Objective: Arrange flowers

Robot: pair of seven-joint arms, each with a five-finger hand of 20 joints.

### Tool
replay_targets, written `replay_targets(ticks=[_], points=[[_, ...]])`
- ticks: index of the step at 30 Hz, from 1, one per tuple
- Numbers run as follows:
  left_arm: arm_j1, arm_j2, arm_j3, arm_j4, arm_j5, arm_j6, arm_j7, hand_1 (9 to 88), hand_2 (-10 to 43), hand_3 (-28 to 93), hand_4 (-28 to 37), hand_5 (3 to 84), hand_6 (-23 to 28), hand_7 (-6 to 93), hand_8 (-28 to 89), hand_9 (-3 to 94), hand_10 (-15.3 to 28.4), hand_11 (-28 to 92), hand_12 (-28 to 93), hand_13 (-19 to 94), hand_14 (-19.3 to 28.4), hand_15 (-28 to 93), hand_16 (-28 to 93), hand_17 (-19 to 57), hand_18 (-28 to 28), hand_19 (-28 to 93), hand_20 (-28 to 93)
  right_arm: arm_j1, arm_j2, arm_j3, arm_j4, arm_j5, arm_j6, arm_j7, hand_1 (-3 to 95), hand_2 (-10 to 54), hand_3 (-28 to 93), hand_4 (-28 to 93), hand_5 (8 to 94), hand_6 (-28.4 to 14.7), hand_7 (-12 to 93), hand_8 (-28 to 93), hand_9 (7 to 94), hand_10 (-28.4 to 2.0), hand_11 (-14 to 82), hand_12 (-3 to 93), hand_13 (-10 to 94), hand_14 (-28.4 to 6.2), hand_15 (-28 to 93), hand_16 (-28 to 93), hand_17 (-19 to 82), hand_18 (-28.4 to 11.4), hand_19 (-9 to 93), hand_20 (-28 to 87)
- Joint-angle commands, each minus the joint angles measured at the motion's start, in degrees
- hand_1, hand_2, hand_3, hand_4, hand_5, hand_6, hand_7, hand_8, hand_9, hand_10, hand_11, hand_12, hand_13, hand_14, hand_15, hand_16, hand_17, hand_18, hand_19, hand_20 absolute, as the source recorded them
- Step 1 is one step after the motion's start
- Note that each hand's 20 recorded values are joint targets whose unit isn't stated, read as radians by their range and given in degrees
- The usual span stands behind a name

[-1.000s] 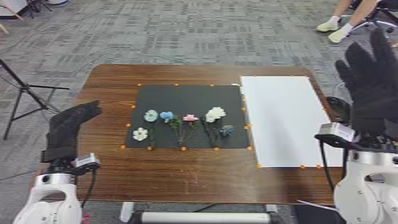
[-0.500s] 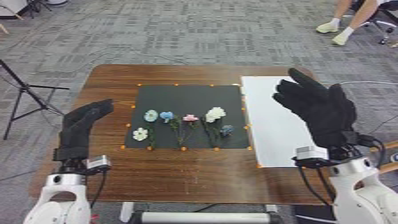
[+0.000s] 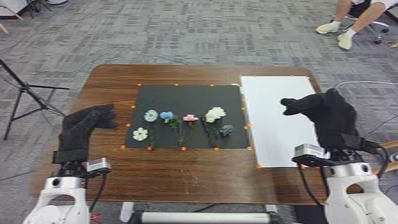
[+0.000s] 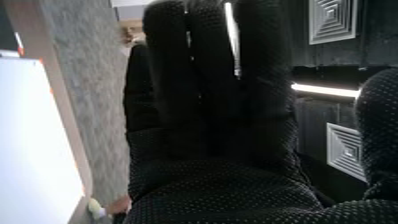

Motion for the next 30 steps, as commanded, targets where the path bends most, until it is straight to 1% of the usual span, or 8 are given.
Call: replay_targets(ticks=[1,5,10,17,20,23,27,30], points=[[1.35,-1.36,-1.09,-0.81,-0.28,0.38,-0.38,30.2,3.7,64,-19.0,64.3,3.8,23.1,-5,64.7,14.9,30,19,60,19.4,65,-4,14.2,16.7,46,43,-1.64,-0.04,0.21,-0.84,-0.23,-1.82,0.72,13.0,4.0,67,-14,72.7,0.4,27,-9,73.4,-14.6,15.6,20.9,61,-13.9,24,31,29,-16.0,15,44],[1.75,-1.04,-1.8,-1.26,0.37,0.33,-0.01,29.6,3.0,66,-19.4,63.6,3.6,24.1,-6,63.7,14.6,31,19,54,19.1,55,-5,12.2,14.7,34,37,-1.58,0.26,0.32,-0.74,0.03,-2.71,1.41,12.0,4.1,67,-14,68.5,-0.1,20,-8,67.6,-15.0,10.4,19.8,56,-14.6,17,32,26,-16.5,10,41],[3.02,-1.74,-2.32,-1.85,-1.4,2.11,-0.11,29.2,2.6,67,-19.8,62.9,3.2,24.0,-6,61.7,14.5,30,18,51,18.3,43,-3,10.9,14.8,26,34,-1.88,-0.3,0.57,-0.62,-1.44,-3.99,1.91,11.8,4.3,67,-14,67.2,-0.1,18,-7,64.2,-15.2,9.0,19.6,53,-14.8,16,31,26,-16.5,8,39],[2.85,-2.14,-3.38,-2.42,-1.14,1.01,-1.38,28.9,2.2,67,-20.0,61.5,2.3,21.4,-7,62.1,14.7,30,18,50,18.2,41,0,9.9,14.3,20,30,-0.97,-0.36,0.33,-0.33,-1.14,-5.78,3.49,11.8,4.2,67,-14,66.0,-0.2,17,-6,63.8,-15.3,9.1,19.2,52,-15.1,16,30,25,-16.5,7,38],[2.22,-1.86,-3.04,-1.97,0.49,0.2,-1.95,30.1,3.2,64,-19.1,68.9,2.4,20.8,-5,77.9,15.2,57,23,68,19.1,60,-2,10.3,14.1,11,26,-1.28,-0.55,1.16,-0.35,-2.05,-7.5,3.49,12.8,4.7,65,-14,69.0,0.1,16,-6,82.3,-14.0,27.3,21.9,61,-13.1,19,30,27,-15.8,6,39],[1.6,-1.91,-2.45,-1.88,1.14,0.4,-1.79,30.3,3.0,64,-19.2,70.9,2.8,19.3,-5,79.9,15.4,70,26,73,19.3,66,-4,10.0,14.5,7,23,-1.53,-0.63,0.16,-0.46,-1.26,-4.66,2.77,13.2,5.0,65,-14,68.3,0.4,13,-6,85.9,-13.0,44.1,25.0,68,-12.3,21,30,29,-15.6,5,40],[1.67,-1.43,-2.3,-1.73,1.02,1.56,-0.93,30.2,2.6,65,-19.3,70.6,2.6,16.0,-5,80.9,15.6,70,25,70,19.4,40,-2,7.9,13.6,4,20,-1.38,0.01,-0.07,-0.18,-0.48,-4.99,1.9,11.2,4.2,67,-14,61.4,0.0,10,-6,72.7,-15.0,12.6,17.9,54,-14.6,17,29,26,-17.2,5,39],[2.42,-1.86,-2.53,-1.97,0.97,2.41,-0.05,29.6,1.9,66,-19.8,67.1,1.8,15.8,-6,82.2,15.3,41,20,62,19.3,32,1,6.0,13.2,3,19,-1.96,0.32,0.9,-0.14,-1.26,-6.02,0.95,10.3,3.9,68,-14,59.6,0.1,10,-6,57.7,-14.7,7.5,16.8,45,-15.5,14,28,23,-17.9,6,36]])
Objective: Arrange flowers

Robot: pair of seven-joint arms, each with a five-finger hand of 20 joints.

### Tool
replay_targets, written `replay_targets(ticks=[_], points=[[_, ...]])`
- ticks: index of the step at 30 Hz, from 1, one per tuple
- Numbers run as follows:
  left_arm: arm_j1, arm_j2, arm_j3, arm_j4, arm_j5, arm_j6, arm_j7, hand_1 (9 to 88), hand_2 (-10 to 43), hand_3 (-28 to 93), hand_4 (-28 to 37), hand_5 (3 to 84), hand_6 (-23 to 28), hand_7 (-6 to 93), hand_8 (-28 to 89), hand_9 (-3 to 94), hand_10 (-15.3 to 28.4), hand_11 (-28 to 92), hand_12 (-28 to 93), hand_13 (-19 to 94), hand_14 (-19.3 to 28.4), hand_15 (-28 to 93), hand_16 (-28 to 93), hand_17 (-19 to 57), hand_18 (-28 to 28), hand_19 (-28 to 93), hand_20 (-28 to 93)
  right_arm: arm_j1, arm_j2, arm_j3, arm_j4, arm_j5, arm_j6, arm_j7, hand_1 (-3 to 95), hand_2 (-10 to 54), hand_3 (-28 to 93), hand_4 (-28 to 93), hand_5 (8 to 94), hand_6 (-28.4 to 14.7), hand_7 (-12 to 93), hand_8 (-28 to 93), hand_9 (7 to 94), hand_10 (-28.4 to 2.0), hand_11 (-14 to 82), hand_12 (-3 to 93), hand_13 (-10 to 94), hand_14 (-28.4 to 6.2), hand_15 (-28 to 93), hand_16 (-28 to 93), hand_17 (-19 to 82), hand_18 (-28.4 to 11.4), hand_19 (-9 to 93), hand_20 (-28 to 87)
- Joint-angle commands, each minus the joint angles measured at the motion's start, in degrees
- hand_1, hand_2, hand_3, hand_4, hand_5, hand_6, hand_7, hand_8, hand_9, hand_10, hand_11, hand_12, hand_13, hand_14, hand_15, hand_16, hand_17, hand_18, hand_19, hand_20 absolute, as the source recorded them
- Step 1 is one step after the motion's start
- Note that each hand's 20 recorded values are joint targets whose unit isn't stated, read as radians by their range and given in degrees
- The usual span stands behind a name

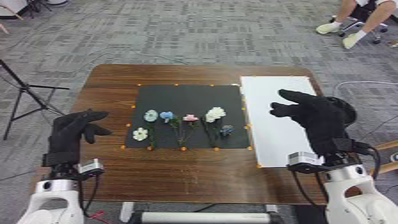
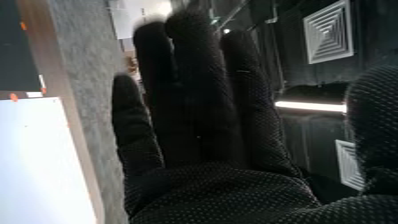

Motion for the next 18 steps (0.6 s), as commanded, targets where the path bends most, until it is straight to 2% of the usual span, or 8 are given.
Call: replay_targets(ticks=[1,4,6,8,10,13,15,18], points=[[0.65,-0.48,0.42,-0.27,0.08,2.2,1.75,29.4,1.7,66,-19.7,66.0,1.6,16.0,-6,80.1,15.0,34,20,59,19.1,30,1,5.4,12.9,3,19,-1.0,0.57,0.74,0.1,-0.06,0.25,-2.3,9.8,3.8,68,-14,59.0,0.0,10,-6,53.0,-14.7,6.4,16.0,42,-15.8,13,27,22,-17.9,6,35],[0.6,-0.18,0.98,-0.1,-0.11,2.68,2.62,28.8,1.2,67,-19.8,64.7,1.4,16.2,-6,75.2,15.0,29,19,53,18.6,25,1,4.7,12.1,2,18,-0.5,0.57,0.49,0.22,0.24,1.47,-3.6,9.0,3.6,68,-14,56.6,-0.1,9,-6,47.4,-14.8,5.4,14.6,37,-15.7,10,26,21,-18.0,6,33],[0.91,-0.09,0.95,-0.09,0.08,2.05,2.35,28.5,0.9,67,-20.0,63.8,1.0,16.5,-6,71.6,15.1,28,18,50,17.7,22,1,4.5,11.5,1,18,-0.69,0.57,0.5,0.44,-0.4,1.69,-4.91,8.3,3.4,69,-14,51.5,-0.2,8,-6,43.7,-14.7,4.7,13.5,33,-15.0,8,23,20,-16.6,4,30],[1.23,-0.11,0.92,-0.12,-0.18,1.52,2.8,28.1,0.4,69,-20.7,61.3,0.7,17.7,-7,60.4,14.6,23,16,43,16.9,14,1,7.2,10.9,2,18,-1.37,0.54,0.51,0.33,-1.76,2.52,-5.76,7.6,2.8,71,-15,45.0,-0.3,6,-6,39.0,-14.6,3.3,11.7,26,-13.1,3,19,17,-13.0,0,27],[1.54,-0.44,0.36,0.12,0.57,0.15,4.1,28.3,-2.6,69,-20.2,56.5,0.6,17.9,-7,50.3,13.1,18,13,37,17.6,10,-1,11.5,13.1,5,19,-2.29,0.02,1.83,0.08,-3.17,0.66,-5.04,6.7,0.7,72,-15,37.3,-0.7,5,-6,31.0,-14.3,1.2,8.6,19,-11.6,-1,14,13,-11.7,-1,21],[0.9,-0.65,0.09,0.93,2.72,-0.01,7.18,31.1,-9.1,66,-17.7,41.3,-0.2,15.3,-7,35.0,10.2,12,11,26,12.5,6,-1,8.2,11.1,2,16,-2.32,0.25,2.1,0.62,-2.77,-0.49,-6.32,5.9,-4.7,70,-15,18.9,-0.4,4,-6,19.0,-12.5,-3.4,7.1,11,-11.1,-8,12,6,-14.8,-2,12],[0.26,-0.35,0.02,1.39,3.81,-0.26,8.9,30.8,-9.5,62,-23.8,33.9,-0.8,14.4,-8,28.7,8.6,9,11,20,10.1,4,-1,3.6,8.2,1,14,-1.81,0.71,1.74,1.18,-3.8,-0.2,-8.47,4.3,-8.7,67,-16,11.0,-0.7,3,-5,15.8,-11.4,-5.4,8.7,10,-11.5,-11,15,4,-16.6,-1,10],[-0.05,-0.32,-0.67,1.59,3.32,-2.75,8.25,36.6,-9.5,43,-28.2,27.9,-1.7,13.1,-8,24.0,7.0,5,12,16,8.0,1,1,-2.0,4.4,0,11,-2.19,0.27,3.2,1.08,-9.36,-1.79,-9.05,3.3,-9.5,67,-19,8.0,-0.7,2,-4,15.8,-11.0,-6.1,10.0,12,-12.0,-12,18,5,-17.3,-1,10]])
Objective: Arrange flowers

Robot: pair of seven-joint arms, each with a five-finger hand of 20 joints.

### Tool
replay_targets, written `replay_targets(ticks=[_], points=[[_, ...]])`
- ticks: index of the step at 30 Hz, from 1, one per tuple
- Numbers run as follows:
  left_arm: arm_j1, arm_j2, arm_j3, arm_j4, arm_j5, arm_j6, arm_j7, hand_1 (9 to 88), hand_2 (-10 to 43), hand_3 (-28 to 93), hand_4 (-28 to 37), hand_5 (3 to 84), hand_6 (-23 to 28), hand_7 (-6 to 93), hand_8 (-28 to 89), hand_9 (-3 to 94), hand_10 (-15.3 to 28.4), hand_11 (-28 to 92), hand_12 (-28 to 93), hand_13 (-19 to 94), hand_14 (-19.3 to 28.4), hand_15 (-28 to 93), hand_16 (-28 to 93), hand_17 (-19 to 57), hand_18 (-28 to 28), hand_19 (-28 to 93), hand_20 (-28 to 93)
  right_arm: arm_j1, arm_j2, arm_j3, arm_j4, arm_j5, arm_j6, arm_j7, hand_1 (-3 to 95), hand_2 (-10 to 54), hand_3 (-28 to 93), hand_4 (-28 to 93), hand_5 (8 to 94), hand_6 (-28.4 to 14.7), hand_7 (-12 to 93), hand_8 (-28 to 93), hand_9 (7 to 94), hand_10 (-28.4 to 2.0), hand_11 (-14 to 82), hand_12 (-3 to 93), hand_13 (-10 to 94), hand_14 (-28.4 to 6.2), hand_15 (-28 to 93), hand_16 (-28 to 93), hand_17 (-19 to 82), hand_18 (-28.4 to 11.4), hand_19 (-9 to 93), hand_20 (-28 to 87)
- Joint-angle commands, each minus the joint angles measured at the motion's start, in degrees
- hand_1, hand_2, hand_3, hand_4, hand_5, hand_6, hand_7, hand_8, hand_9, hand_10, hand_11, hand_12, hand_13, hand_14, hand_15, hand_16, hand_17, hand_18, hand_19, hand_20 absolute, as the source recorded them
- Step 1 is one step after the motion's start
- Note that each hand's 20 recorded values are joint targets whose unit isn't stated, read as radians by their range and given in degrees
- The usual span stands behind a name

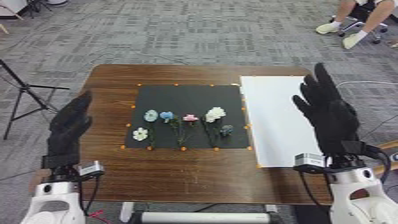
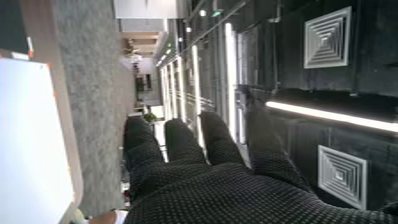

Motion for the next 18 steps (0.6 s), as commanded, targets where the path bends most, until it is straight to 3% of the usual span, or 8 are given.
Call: replay_targets(ticks=[1,4,5,6,9,14,16,18], points=[[-0.43,-0.17,-0.97,1.04,0.42,-3.4,2.41,37.6,-9.5,40,-28.2,28.0,-1.7,13.0,-9,24.2,7.2,5,12,16,8.0,1,1,-2.2,4.2,0,11,-1.04,-0.05,1.33,0.61,-7.84,-2.12,-3.95,3.2,-9.5,67,-20,7.9,-0.6,3,-5,16.4,-11.1,-5.9,10.1,12,-12.0,-11,18,5,-17.4,-1,10],[0.17,-0.51,-0.87,0.7,-5.52,-3.69,-0.13,25.6,-9.5,52,-28.3,36.9,-0.1,10.3,-8,30.3,9.3,6,11,19,9.1,2,0,-0.4,3.6,0,11,-0.95,-0.5,1.08,0.75,-7.64,-3.35,-2.9,2.0,-9.5,67,-21,11.5,-0.4,4,-6,20.2,-12.0,-3.8,9.5,14,-12.7,-9,18,7,-17.0,-1,12],[0.26,-0.31,-0.05,0.56,-5.73,-0.98,-0.62,21.6,-9.5,57,-28.3,40.9,0.8,9.5,-8,33.9,10.5,7,10,20,9.5,3,-1,0.7,3.7,0,11,-1.06,-0.64,0.81,0.66,-7.12,-3.09,-2.7,1.5,-9.5,67,-22,13.0,-0.3,4,-6,21.3,-12.0,-3.1,9.1,15,-12.8,-8,17,7,-16.8,-1,12],[0.35,-0.45,0.13,0.26,-5.27,0.23,-1.38,20.4,-9.5,58,-28.3,42.2,1.3,9.0,-8,35.3,11.1,8,10,21,9.4,3,-1,1.4,3.7,1,11,-1.09,-0.91,0.95,0.66,-7.17,-3.6,-2.52,1.2,-9.5,67,-22,15.0,-0.3,4,-6,22.4,-12.1,-2.5,9.0,15,-13.0,-8,17,7,-16.6,0,13],[0.68,-0.27,1.01,-0.44,-6.19,3.28,-2.65,19.2,4.0,53,-28.3,46.6,1.8,8.5,-7,41.0,12.9,11,8,24,10.4,5,-2,3.2,3.9,1,12,-1.24,-1.23,0.8,0.5,-7.33,-2.69,-2.44,0.0,-9.0,67,-21,19.7,-0.1,4,-6,25.9,-12.5,-0.9,8.8,17,-13.2,-6,17,8,-16.2,0,13],[1.28,-0.57,0.41,-0.9,-5.54,3.74,-3.74,18.6,7.2,59,-28.3,51.3,0.9,13.9,-7,47.8,14.2,19,11,34,15.1,10,2,4.5,8.6,4,14,-1.13,-1.4,0.59,0.49,-7.48,-3.04,-0.95,-0.1,-6.3,67,-21,22.1,0.0,4,-6,27.1,-12.6,-0.2,8.5,18,-13.8,-4,17,9,-15.9,0,14],[0.76,-0.84,1.33,-0.72,-6.29,5.39,-3.07,18.6,6.9,60,-28.3,53.3,1.1,15.8,-8,51.1,14.8,22,12,38,16.9,13,3,4.8,9.8,5,15,-1.02,-1.89,1.04,-0.2,-8.21,-3.37,2.07,1.0,-4.9,67,-21,26.2,-0.4,5,-6,28.9,-13.1,0.7,8.6,20,-13.8,-2,17,10,-15.8,1,15],[-0.42,-1.95,3.12,0.0,-6.63,7.52,-1.71,17.8,6.0,61,-28.3,54.6,1.3,17.1,-8,52.6,15.0,23,12,39,17.0,15,3,4.9,9.8,6,15,-0.61,-2.56,3.24,-0.11,-10.48,-9.33,4.55,5.3,-1.6,66,-18,36.4,-2.2,5,-6,37.4,-14.3,3.6,10.4,28,-13.4,5,15,16,-14.2,1,19]])
